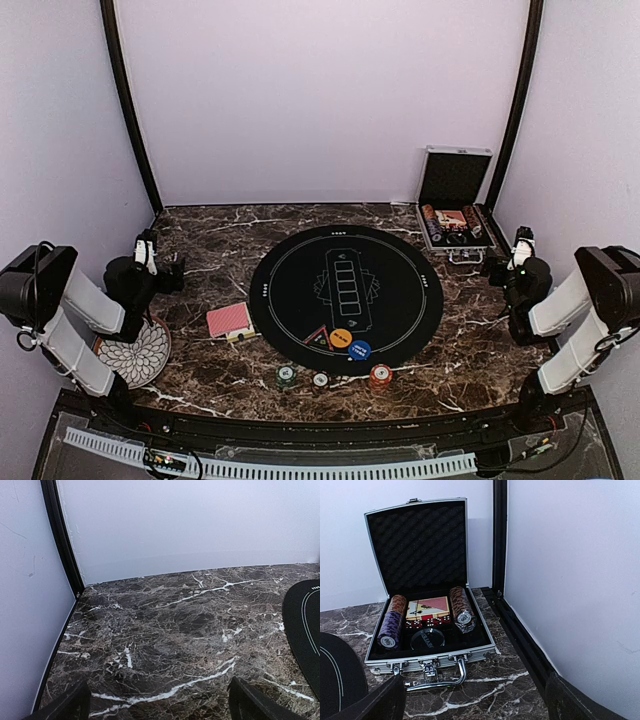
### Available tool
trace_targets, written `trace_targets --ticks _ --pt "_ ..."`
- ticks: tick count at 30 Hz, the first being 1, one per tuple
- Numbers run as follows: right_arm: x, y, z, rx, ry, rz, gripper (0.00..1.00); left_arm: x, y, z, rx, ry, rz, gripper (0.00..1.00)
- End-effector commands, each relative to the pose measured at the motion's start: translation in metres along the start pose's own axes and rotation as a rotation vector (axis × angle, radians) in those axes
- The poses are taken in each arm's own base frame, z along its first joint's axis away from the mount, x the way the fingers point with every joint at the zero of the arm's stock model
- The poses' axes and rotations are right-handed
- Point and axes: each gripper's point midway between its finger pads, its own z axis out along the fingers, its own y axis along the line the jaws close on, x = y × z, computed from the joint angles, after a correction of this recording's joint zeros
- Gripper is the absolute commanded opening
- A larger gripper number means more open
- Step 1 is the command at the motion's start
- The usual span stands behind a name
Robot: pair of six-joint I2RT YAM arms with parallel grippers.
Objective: Distribute texas hold em gaming equipment
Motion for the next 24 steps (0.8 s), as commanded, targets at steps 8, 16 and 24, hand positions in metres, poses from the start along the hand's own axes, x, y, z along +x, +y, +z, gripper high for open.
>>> trace_targets --ticks 8,16,24 --pt "-0.010 0.000 0.001 0.000 -0.033 0.014 0.99 -0.011 0.000 0.001 0.002 -0.037 -0.002 0.99" --pt "-0.018 -0.010 0.001 0.059 -0.036 0.029 0.99 -0.012 -0.001 0.000 0.006 -0.041 0.000 0.99" --pt "-0.094 -0.010 0.003 0.076 -0.040 0.165 0.98 -0.039 0.003 0.015 0.016 0.070 0.043 0.99"
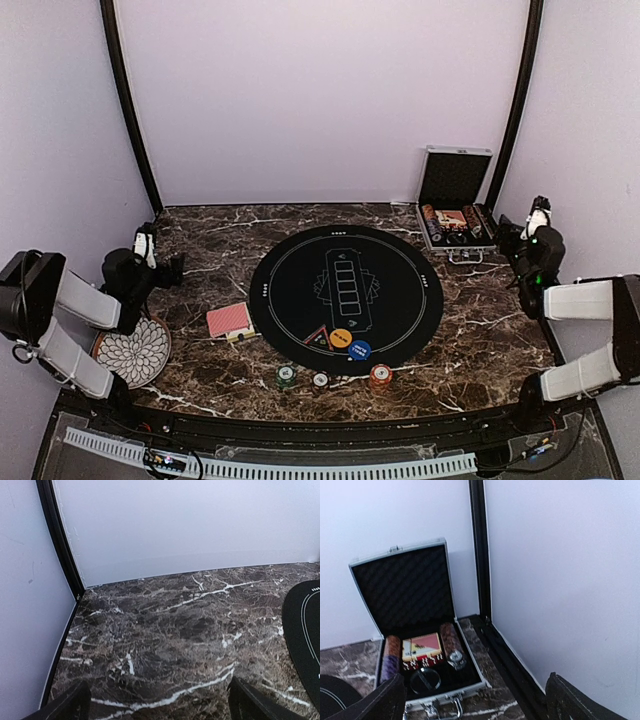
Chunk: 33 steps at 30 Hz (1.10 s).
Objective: Distribute texas hold em gaming equipment
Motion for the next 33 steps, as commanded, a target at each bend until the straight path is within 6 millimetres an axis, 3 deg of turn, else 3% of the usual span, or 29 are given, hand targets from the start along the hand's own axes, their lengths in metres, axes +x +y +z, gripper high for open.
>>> trace_targets --ticks 1,2,3,4,5,6,9,10,11,14,19,24,27,33 --pt "-0.033 0.001 -0.006 -0.002 0.006 0.141 0.99 -0.015 0.004 0.014 0.006 0.158 0.050 0.99" --pt "-0.039 -0.001 -0.006 0.012 0.011 0.185 0.99 -0.029 0.007 0.021 0.004 0.166 0.056 0.99" --pt "-0.044 -0.004 -0.005 0.040 0.013 0.243 0.99 -0.016 0.004 0.019 0.023 0.254 0.061 0.99" --pt "-0.046 -0.010 -0.003 0.084 0.034 0.319 0.99 -0.031 0.004 0.022 0.033 0.251 0.064 0.99" --pt "-0.046 -0.018 0.000 0.127 0.069 0.395 0.99 -0.025 -0.001 0.017 0.066 0.306 0.061 0.99" --pt "-0.052 -0.011 0.006 0.073 0.097 0.425 0.99 -0.038 -0.003 0.017 0.084 0.295 0.060 0.99" --pt "-0.066 0.042 0.016 -0.194 0.197 0.441 0.99 -0.053 -0.018 0.002 0.180 0.334 0.048 0.99" --pt "-0.062 0.056 0.019 -0.226 0.251 0.419 0.99 -0.069 -0.018 0.001 0.187 0.321 0.045 0.99" --pt "-0.062 0.080 0.017 -0.288 0.299 0.379 0.98 -0.065 -0.022 -0.005 0.213 0.367 0.033 0.99" --pt "-0.052 0.149 0.000 -0.432 0.407 0.211 0.99 -0.081 -0.025 -0.015 0.249 0.408 0.029 0.99" --pt "-0.008 0.239 -0.056 -0.620 0.599 -0.026 0.88 -0.098 -0.016 -0.024 0.246 0.458 0.030 0.99" --pt "0.045 0.311 -0.130 -0.794 0.728 -0.240 0.79 -0.089 -0.019 -0.033 0.275 0.537 0.035 0.99" --pt "0.079 0.340 -0.170 -0.869 0.813 -0.337 0.70 -0.087 -0.018 -0.037 0.270 0.556 0.040 0.99" --pt "0.118 0.378 -0.236 -0.997 0.884 -0.426 0.57 -0.086 -0.019 -0.046 0.277 0.584 0.043 0.99"
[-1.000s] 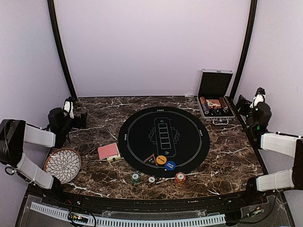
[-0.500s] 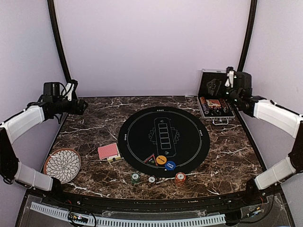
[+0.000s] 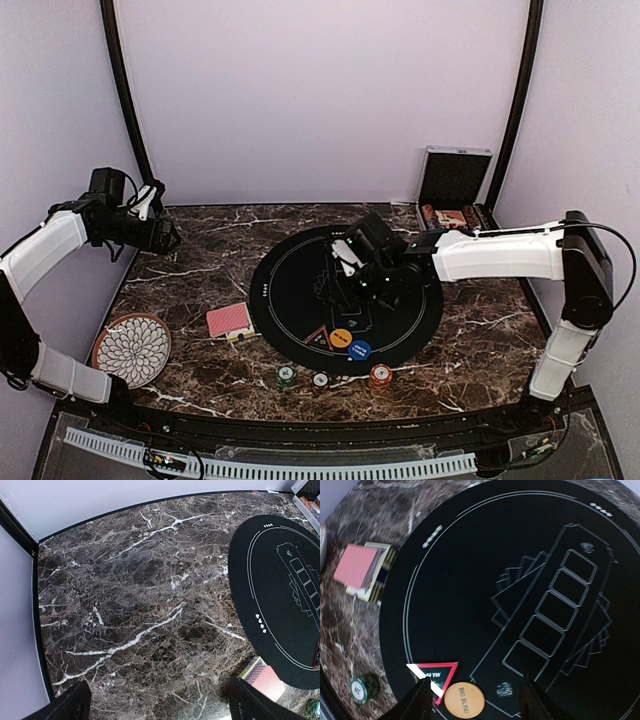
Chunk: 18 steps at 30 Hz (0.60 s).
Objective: Distribute texas hold em gaming equipment
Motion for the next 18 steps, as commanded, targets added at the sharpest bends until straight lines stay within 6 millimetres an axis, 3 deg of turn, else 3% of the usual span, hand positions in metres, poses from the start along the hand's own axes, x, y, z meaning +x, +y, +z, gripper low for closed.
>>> trace_targets --ticks 1,10,18 --pt "0.010 0.041 0.008 -0.047 0.037 -0.060 0.56 0.000 -0.005 -0.016 0.016 0.018 0.013 0.99" --pt "0.043 0.077 0.027 -0.111 0.110 -0.121 0.54 0.007 -0.018 -0.030 0.071 0.034 0.021 0.99" --pt "0.070 0.074 0.043 -0.069 0.163 -0.143 0.60 0.008 -0.026 -0.032 0.114 0.035 0.025 0.99"
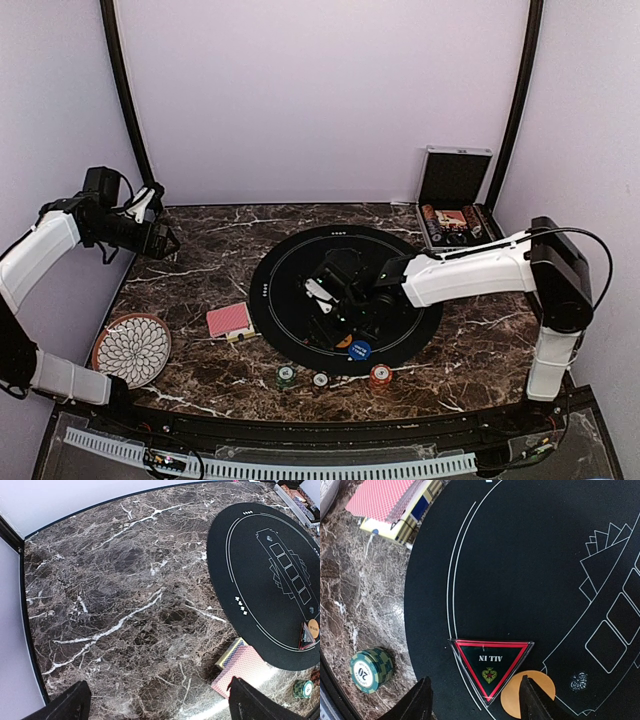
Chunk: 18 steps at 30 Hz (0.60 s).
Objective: Distribute texas hold em gaming equipment
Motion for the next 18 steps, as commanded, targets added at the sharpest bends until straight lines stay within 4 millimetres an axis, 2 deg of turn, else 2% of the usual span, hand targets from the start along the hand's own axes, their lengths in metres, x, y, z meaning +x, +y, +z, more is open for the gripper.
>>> trace_targets --ticks 1,13,18 --pt "0.007 0.002 0.010 0.016 0.006 -0.004 0.61 -0.004 -0.009 -0.010 0.044 -0.014 0.013 0.99" --pt "0.030 -0.005 0.022 0.093 0.067 -0.042 0.62 0.000 -0.016 -0.007 0.086 -0.008 0.023 0.99" --pt "0.035 -0.009 0.024 0.117 0.081 -0.059 0.58 -0.001 -0.017 -0.006 0.096 -0.011 0.022 0.99"
